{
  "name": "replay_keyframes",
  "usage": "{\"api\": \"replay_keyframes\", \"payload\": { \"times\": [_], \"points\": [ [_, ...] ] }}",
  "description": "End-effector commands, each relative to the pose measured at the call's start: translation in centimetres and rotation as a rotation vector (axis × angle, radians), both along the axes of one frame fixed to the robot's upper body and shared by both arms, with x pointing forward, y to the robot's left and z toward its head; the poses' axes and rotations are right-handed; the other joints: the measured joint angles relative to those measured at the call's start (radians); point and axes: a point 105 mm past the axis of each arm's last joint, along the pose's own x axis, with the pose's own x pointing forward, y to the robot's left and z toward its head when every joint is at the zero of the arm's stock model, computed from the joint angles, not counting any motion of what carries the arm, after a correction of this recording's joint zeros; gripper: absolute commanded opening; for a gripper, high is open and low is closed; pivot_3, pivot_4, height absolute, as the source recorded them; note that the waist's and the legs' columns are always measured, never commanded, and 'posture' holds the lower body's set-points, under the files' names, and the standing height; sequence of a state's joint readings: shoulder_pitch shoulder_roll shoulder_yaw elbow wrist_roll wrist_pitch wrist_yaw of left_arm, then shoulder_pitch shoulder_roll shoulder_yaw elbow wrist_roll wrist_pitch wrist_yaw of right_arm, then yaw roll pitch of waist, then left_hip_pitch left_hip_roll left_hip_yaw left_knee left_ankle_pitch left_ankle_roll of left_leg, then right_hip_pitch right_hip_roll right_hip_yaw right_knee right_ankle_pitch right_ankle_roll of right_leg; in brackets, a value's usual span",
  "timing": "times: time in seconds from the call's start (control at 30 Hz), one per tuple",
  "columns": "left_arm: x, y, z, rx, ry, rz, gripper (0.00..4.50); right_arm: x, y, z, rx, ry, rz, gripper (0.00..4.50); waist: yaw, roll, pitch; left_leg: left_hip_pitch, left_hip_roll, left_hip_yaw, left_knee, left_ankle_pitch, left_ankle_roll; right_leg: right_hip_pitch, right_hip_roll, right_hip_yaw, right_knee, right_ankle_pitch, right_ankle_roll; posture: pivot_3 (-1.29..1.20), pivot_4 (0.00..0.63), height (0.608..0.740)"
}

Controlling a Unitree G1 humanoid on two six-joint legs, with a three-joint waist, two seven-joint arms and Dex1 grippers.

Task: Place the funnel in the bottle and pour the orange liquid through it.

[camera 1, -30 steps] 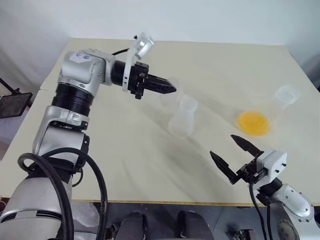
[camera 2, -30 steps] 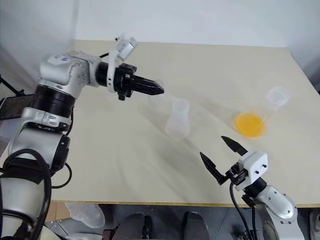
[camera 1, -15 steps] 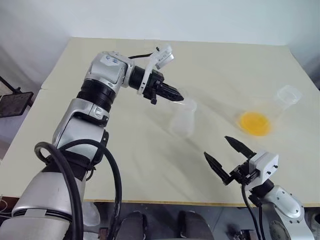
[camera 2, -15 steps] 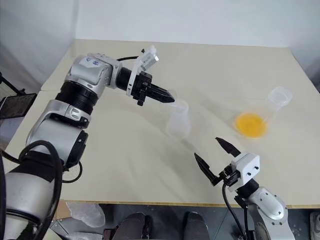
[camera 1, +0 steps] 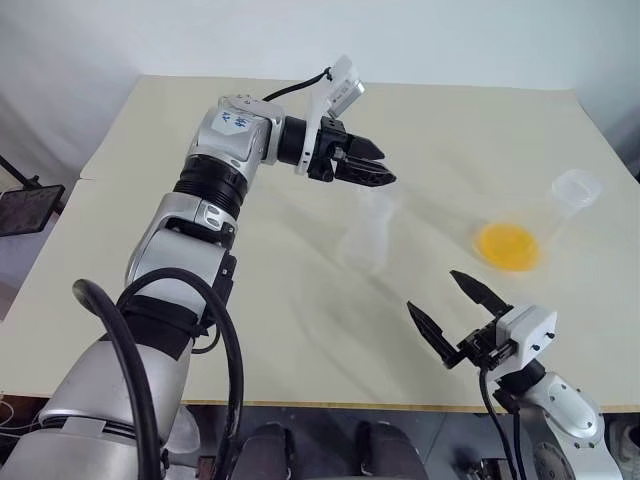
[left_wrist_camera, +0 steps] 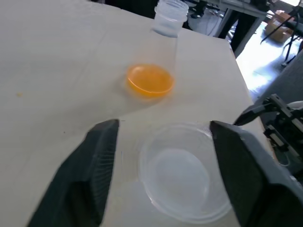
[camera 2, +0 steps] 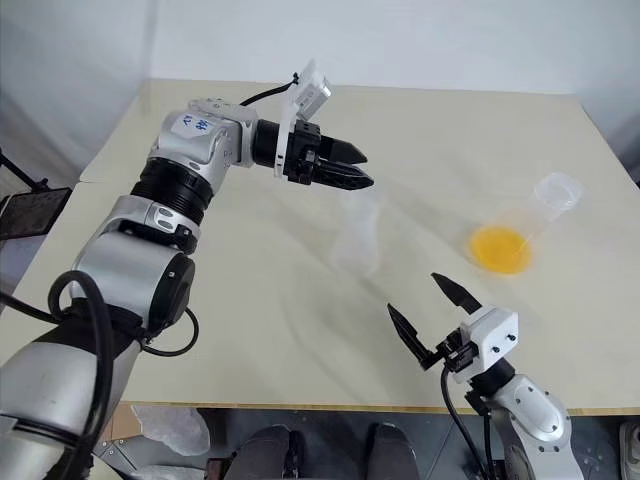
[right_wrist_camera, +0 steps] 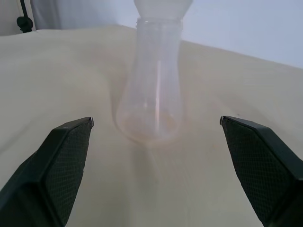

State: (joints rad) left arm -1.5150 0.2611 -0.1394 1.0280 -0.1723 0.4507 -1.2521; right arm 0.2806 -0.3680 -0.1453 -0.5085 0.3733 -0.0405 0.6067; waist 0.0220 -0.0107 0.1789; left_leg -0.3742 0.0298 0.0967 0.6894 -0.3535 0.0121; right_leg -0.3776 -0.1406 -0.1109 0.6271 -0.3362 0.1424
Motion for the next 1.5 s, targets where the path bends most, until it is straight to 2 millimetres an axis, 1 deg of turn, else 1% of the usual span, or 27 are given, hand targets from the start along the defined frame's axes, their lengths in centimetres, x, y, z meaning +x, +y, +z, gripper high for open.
{"api": "replay_keyframes", "payload": {
  "times": [0.03, 0.1, 0.2, 0.27, 0.33, 0.4, 0.43, 0.47, 0.5, 0.57, 0.67, 0.7, 0.77, 0.87, 0.9, 0.93, 1.0, 1.07, 1.13, 1.2, 1.27, 1.33, 1.43, 1.5],
  "points": [
    [-0.9, 1.1, 1.2, -0.086, -0.096, -0.089, 4.49, 0.0, 0.0, 1.2, -0.002, -0.058, -0.004, 4.50, -0.002, 0.000, 0.000, 0.000, 0.000, 0.000, 0.000, 0.000, 0.000, 0.000, 0.000, 0.000, 0.000, 0.000, 0.000, 0.00, 0.150, 0.740],
    [-1.1, 2.5, 0.9, -0.126, -0.170, -0.106, 4.49, 0.1, -0.2, 1.4, -0.001, -0.069, -0.010, 4.50, -0.009, 0.000, 0.000, 0.001, 0.000, 0.000, 0.000, 0.000, 0.000, 0.000, 0.000, 0.000, 0.001, 0.000, 0.000, 0.00, 0.150, 0.740],
    [-1.2, 5.8, 0.2, -0.177, -0.279, -0.048, 4.49, 0.3, -0.5, 1.7, 0.005, -0.080, -0.019, 4.50, -0.019, 0.000, 0.000, 0.001, 0.001, -0.001, 0.000, 0.000, 0.000, 0.000, 0.000, 0.000, 0.002, 0.000, 0.000, 0.00, 0.150, 0.740],
    [-1.9, 7.8, 0.1, -0.226, -0.326, -0.016, 4.49, 0.6, -0.7, 1.9, 0.013, -0.082, -0.021, 4.50, -0.028, 0.000, 0.000, 0.001, 0.001, -0.003, 0.000, 0.000, 0.000, 0.000, 0.000, 0.000, 0.001, 0.000, 0.000, 0.00, 0.150, 0.740],
    [-2.5, 10.2, -0.3, -0.264, -0.373, 0.065, 4.49, 1.1, -1.0, 2.3, 0.024, -0.083, -0.022, 4.50, -0.027, 0.000, 0.000, 0.001, 0.001, -0.005, 0.000, 0.000, 0.000, 0.000, 0.000, 0.000, 0.002, 0.000, 0.000, 0.00, 0.150, 0.740],
    [-3.0, 12.3, -0.8, -0.285, -0.403, 0.146, 4.49, 1.5, -1.4, 2.7, 0.028, -0.087, -0.023, 4.50, -0.026, 0.000, 0.000, 0.001, 0.001, -0.008, 0.001, 0.000, 0.000, 0.000, 0.000, 0.001, 0.002, 0.000, 0.000, 0.00, 0.150, 0.740],
    [-3.3, 13.1, -0.9, -0.289, -0.449, 0.180, 4.49, 1.7, -1.6, 2.9, 0.027, -0.088, -0.023, 4.50, -0.023, 0.000, 0.000, 0.001, 0.001, -0.008, 0.001, 0.000, 0.000, 0.000, -0.001, 0.001, 0.002, 0.000, 0.000, 0.00, 0.150, 0.740],
    [-3.6, 13.5, -1.0, -0.290, -0.483, 0.202, 4.49, 1.8, -1.8, 3.0, 0.026, -0.089, -0.023, 4.50, -0.021, 0.000, 0.000, 0.001, 0.001, -0.009, 0.002, 0.000, 0.000, 0.001, -0.001, 0.000, 0.002, 0.000, 0.000, 0.00, 0.150, 0.740],
    [-4.1, 14.1, -1.4, -0.284, -0.507, 0.228, 4.49, 2.0, -2.3, 3.2, 0.022, -0.098, -0.031, 4.50, -0.016, 0.000, 0.000, 0.001, 0.001, -0.010, 0.002, 0.000, 0.000, 0.001, -0.002, 0.000, 0.002, 0.000, 0.000, 0.00, 0.150, 0.740],
    [-5.4, 14.5, -2.5, -0.266, -0.526, 0.235, 4.49, 2.2, -3.4, 3.9, 0.005, -0.140, -0.061, 4.50, -0.012, 0.000, 0.000, 0.001, 0.000, -0.011, 0.003, -0.001, 0.001, 0.002, -0.002, 0.000, 0.002, 0.000, 0.000, 0.00, 0.150, 0.740],
    [-7.0, 15.0, -5.2, -0.197, -0.477, 0.224, 4.49, 2.0, -4.8, 4.4, 0.016, -0.143, -0.094, 4.50, -0.004, 0.000, 0.000, 0.001, -0.001, -0.010, 0.003, -0.001, 0.002, 0.003, -0.003, 0.000, 0.003, 0.000, 0.000, 0.00, 0.150, 0.740],
    [-7.2, 15.7, -5.9, -0.203, -0.443, 0.253, 4.49, 1.7, -5.7, 4.3, 0.023, -0.134, -0.134, 4.50, -0.005, 0.000, 0.000, 0.001, 0.000, -0.010, 0.003, -0.001, 0.002, 0.002, -0.003, 0.000, 0.002, 0.000, 0.000, 0.00, 0.150, 0.740],
    [-7.6, 16.4, -6.7, -0.221, -0.378, 0.284, 4.49, 1.1, -7.2, 4.1, 0.039, -0.115, -0.194, 4.50, 0.000, 0.001, 0.000, 0.001, 0.000, -0.010, 0.003, -0.001, 0.002, 0.002, -0.003, 0.000, 0.003, 0.000, 0.000, 0.00, 0.150, 0.740],
    [-8.4, 16.0, -7.6, -0.235, -0.337, 0.273, 4.49, 0.3, -8.7, 3.9, 0.046, -0.093, -0.252, 4.50, 0.002, 0.001, 0.000, 0.001, 0.000, -0.009, 0.003, -0.001, 0.002, 0.003, -0.003, 0.001, 0.002, 0.000, 0.000, 0.00, 0.150, 0.740],
    [-8.7, 15.4, -8.4, -0.236, -0.318, 0.256, 4.49, -0.6, -10.1, 3.4, 0.041, -0.069, -0.306, 4.50, 0.001, 0.001, 0.000, 0.001, 0.000, -0.008, 0.003, -0.001, 0.002, 0.003, -0.003, 0.001, 0.002, 0.000, 0.000, 0.00, 0.150, 0.740],
    [-8.9, 14.9, -8.9, -0.237, -0.306, 0.245, 4.49, -1.3, -11.1, 3.0, 0.036, -0.051, -0.343, 4.50, 0.003, 0.002, -0.001, 0.002, 0.000, -0.008, 0.003, -0.001, 0.002, 0.003, -0.003, 0.001, 0.002, 0.000, 0.000, 0.00, 0.150, 0.740],
    [-9.3, 13.9, -9.2, -0.269, -0.286, 0.213, 4.49, -2.5, -13.0, 2.6, 0.048, -0.028, -0.424, 4.50, 0.006, 0.003, -0.002, 0.003, 0.000, -0.007, 0.002, -0.001, 0.002, 0.003, -0.003, 0.002, 0.002, 0.000, 0.000, 0.00, 0.150, 0.740],
    [-9.5, 13.4, -9.2, -0.291, -0.275, 0.202, 4.49, -3.2, -13.8, 2.0, 0.055, 0.006, -0.450, 4.50, 0.003, 0.003, -0.002, 0.003, -0.001, -0.007, 0.001, -0.001, 0.002, 0.004, -0.003, 0.002, 0.001, 0.000, 0.000, 0.00, 0.150, 0.740],
    [-9.4, 13.1, -9.2, -0.304, -0.278, 0.202, 4.49, -3.3, -14.2, 1.6, 0.058, 0.031, -0.459, 4.50, -0.003, 0.003, -0.002, 0.003, 0.000, -0.006, 0.001, -0.001, 0.002, 0.004, -0.002, 0.002, 0.001, 0.000, 0.000, 0.00, 0.150, 0.740],
    [-9.4, 12.9, -9.0, -0.315, -0.284, 0.205, 4.49, -3.0, -14.6, 1.9, 0.065, 0.021, -0.483, 4.50, -0.014, 0.005, -0.003, 0.005, 0.001, -0.004, 0.001, -0.001, 0.002, 0.003, -0.001, 0.006, 0.001, 0.000, 0.000, 0.00, 0.150, 0.740],
    [-9.5, 12.5, -9.0, -0.320, -0.281, 0.200, 4.49, -2.3, -15.0, 2.4, 0.091, 0.010, -0.494, 4.50, -0.023, 0.006, -0.003, 0.006, 0.001, -0.003, 0.001, -0.001, 0.002, 0.003, -0.001, 0.006, 0.001, 0.000, 0.000, 0.00, 0.150, 0.740],
    [-9.7, 12.2, -9.1, -0.334, -0.264, 0.193, 4.49, -0.6, -15.3, 2.7, 0.115, 0.020, -0.507, 4.50, -0.026, 0.006, -0.004, 0.006, 0.001, -0.003, 0.001, -0.001, 0.001, 0.003, -0.001, 0.007, 0.001, 0.000, 0.000, 0.00, 0.150, 0.740],
    [-9.8, 11.8, -9.1, -0.341, -0.264, 0.198, 4.49, 1.2, -16.5, 2.5, 0.157, 0.086, -0.563, 4.50, -0.024, 0.006, -0.004, 0.006, 0.001, -0.004, 0.001, -0.001, 0.001, 0.003, -0.001, 0.007, 0.002, 0.000, 0.000, 0.00, 0.150, 0.740],
    [-9.8, 11.5, -9.0, -0.355, -0.272, 0.208, 4.49, 2.4, -17.0, 2.8, 0.174, 0.099, -0.586, 4.50, -0.021, 0.007, -0.004, 0.006, 0.001, -0.004, 0.001, -0.001, 0.001, 0.002, -0.001, 0.007, 0.002, 0.000, 0.000, 0.00, 0.150, 0.740]
  ]
}}
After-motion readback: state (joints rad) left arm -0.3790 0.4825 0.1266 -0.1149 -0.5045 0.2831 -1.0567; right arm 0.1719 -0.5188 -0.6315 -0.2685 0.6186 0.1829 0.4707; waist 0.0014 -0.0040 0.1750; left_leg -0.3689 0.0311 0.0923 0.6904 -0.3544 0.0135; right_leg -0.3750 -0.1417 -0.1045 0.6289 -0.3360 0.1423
